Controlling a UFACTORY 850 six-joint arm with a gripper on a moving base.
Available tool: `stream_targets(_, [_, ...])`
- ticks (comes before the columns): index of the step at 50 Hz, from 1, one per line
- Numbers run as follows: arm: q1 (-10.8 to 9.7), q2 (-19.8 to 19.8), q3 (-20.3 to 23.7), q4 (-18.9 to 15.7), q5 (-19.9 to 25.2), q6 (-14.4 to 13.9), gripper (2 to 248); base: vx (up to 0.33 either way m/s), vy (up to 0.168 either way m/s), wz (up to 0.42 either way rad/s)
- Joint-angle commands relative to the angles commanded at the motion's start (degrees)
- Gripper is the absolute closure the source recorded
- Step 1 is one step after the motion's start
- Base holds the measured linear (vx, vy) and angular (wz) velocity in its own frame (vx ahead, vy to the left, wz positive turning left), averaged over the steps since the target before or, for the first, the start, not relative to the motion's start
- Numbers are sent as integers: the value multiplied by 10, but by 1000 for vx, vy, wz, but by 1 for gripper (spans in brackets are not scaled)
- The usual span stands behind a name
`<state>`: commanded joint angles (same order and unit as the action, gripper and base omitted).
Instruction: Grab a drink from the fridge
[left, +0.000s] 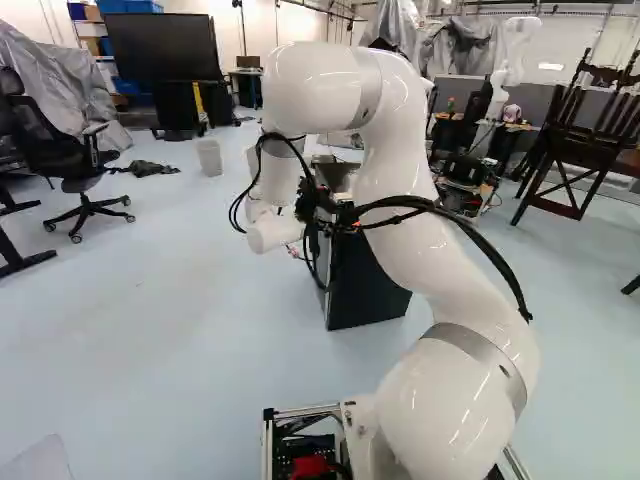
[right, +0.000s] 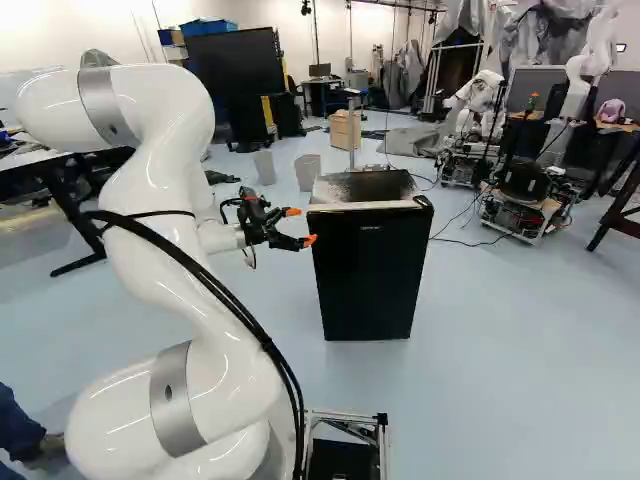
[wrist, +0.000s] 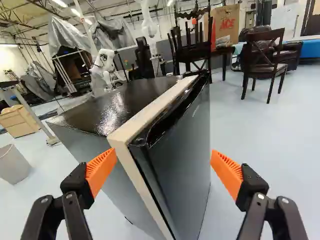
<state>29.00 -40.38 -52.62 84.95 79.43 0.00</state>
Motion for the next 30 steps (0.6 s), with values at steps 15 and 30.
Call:
stream_targets(15, [-8, 0, -1, 0, 0, 0, 3, 0, 0, 0])
stream_targets(30, [-15, -1, -1, 0, 0, 0, 3, 0, 0, 0])
